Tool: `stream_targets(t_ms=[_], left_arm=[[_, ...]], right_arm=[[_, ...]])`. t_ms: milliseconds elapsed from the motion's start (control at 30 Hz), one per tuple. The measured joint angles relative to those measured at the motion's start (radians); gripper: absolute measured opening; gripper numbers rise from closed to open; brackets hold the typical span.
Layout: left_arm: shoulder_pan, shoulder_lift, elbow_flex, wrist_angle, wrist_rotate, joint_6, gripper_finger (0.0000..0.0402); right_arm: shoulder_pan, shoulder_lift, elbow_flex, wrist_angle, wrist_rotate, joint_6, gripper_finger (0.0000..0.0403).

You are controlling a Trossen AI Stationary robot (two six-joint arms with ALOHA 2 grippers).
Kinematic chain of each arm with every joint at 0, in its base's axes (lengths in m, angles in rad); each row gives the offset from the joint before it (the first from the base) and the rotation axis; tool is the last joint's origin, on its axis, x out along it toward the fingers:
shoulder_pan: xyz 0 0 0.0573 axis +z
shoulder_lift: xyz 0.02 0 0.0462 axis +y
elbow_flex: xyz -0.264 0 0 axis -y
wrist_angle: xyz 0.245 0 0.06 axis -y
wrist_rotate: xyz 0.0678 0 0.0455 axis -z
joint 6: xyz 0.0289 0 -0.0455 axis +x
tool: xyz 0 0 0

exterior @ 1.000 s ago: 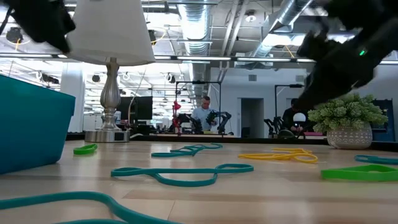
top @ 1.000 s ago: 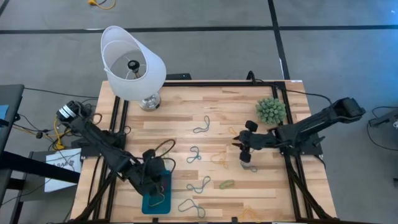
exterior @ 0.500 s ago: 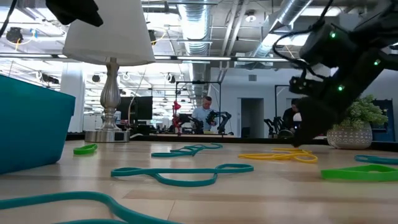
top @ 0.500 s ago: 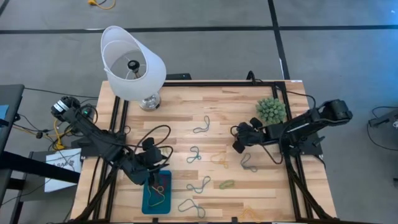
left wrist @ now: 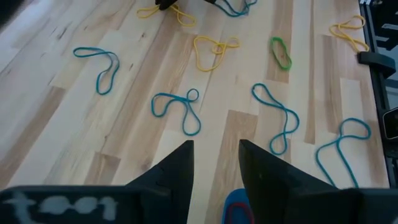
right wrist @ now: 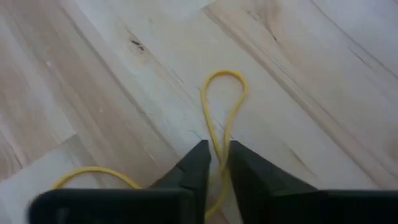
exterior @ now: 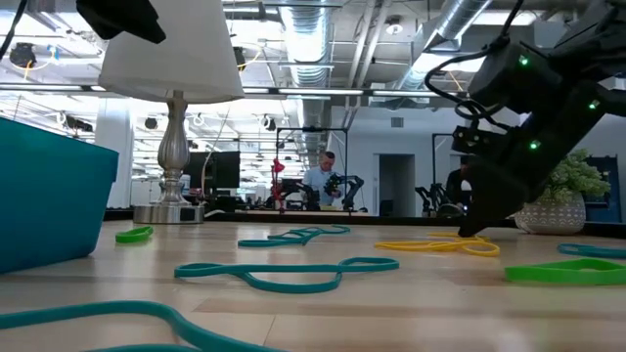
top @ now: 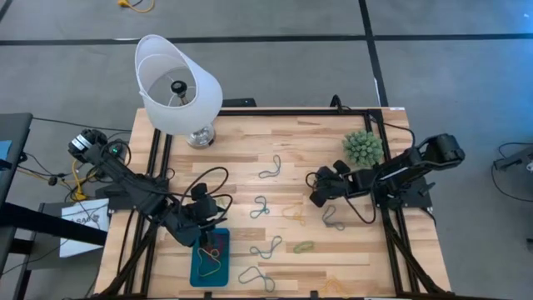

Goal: Pick and place items into bin
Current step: Put the top yellow rubber band into the blue bin

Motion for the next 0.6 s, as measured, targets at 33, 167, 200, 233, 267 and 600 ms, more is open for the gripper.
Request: stream_targets(t_ms=[33,167,200,233,267,600], left_arm=[[0.000,0.000,0.000,0.000,0.000,0.000,0.0116],[0.000,0.000,0.000,0.000,-0.002,0.014,0.0116],[0.000,0.000,0.000,0.000,-0.010,0.015,0.0116],[0.000,0.000,0.000,0.000,-0.021,0.016,0.0116],[0.000,0.000,0.000,0.001,-0.035,0.016,0.0116],[0.009,0.000,0.000,-0.002,-0.255,0.044,0.0116]], right_arm=[[0.001,0.000,0.000,0.004,-0.005,0.000,0.0029],[0.017,-0.009,-0.003,0.017,-0.010,0.000,0.0010],[0.025,-0.017,-0.005,0.034,-0.004,-0.002,0.0008],[0.034,-0.026,-0.008,0.049,-0.002,-0.014,0.0005],[0.043,-0.032,-0.011,0.079,-0.013,-0.028,0.0003],[0.145,-0.057,0.028,0.826,-0.207,-0.299,0.0001]])
